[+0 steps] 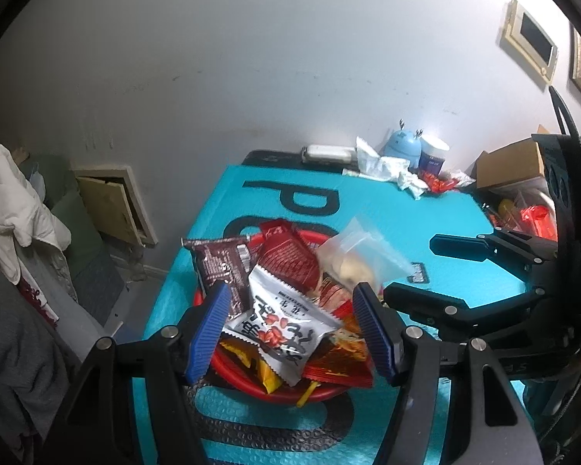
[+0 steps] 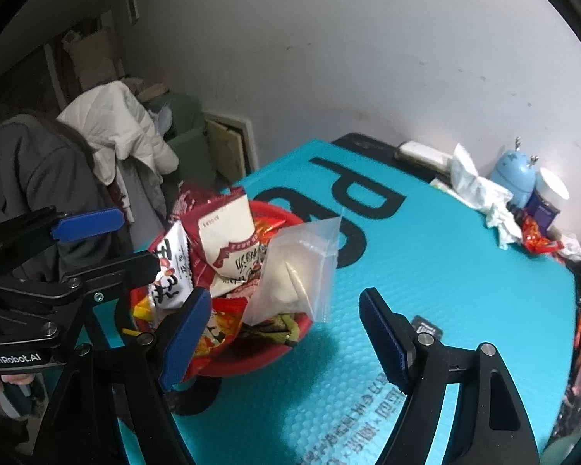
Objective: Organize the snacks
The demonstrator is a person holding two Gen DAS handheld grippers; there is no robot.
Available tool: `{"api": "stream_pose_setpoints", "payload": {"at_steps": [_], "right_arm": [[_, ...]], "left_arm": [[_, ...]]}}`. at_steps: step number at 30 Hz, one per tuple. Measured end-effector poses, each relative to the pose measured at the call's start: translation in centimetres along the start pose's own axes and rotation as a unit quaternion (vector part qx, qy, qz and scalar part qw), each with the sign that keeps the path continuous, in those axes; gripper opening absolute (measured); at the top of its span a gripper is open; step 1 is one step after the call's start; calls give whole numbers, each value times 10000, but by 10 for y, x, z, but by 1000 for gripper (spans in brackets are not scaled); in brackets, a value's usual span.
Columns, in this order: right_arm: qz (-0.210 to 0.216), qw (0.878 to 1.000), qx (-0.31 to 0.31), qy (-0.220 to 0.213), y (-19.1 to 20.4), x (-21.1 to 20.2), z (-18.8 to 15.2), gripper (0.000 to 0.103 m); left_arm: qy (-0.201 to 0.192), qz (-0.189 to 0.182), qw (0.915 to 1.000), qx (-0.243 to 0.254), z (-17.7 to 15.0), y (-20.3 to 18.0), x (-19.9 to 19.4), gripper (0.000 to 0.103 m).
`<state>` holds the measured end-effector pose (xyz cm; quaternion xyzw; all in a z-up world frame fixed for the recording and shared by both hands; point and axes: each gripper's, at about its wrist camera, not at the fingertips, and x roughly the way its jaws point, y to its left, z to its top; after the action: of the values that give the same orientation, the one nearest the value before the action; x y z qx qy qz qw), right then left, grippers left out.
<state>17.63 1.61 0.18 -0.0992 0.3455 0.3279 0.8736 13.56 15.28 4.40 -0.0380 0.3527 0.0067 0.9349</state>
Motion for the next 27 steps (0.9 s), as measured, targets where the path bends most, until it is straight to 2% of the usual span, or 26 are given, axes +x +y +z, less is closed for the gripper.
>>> {"api": "stream_pose_setpoints", "payload": {"at_steps": [12, 27], "right_arm": [[-352, 9969, -63, -706, 10, -71, 1, 79], [-784, 9871, -134, -1387, 30, -152, -34, 82]], "left_arm": [[-514, 38, 9987, 33, 5, -22, -52, 65], [-900, 140, 9957, 185, -12, -51, -112, 65]]}}
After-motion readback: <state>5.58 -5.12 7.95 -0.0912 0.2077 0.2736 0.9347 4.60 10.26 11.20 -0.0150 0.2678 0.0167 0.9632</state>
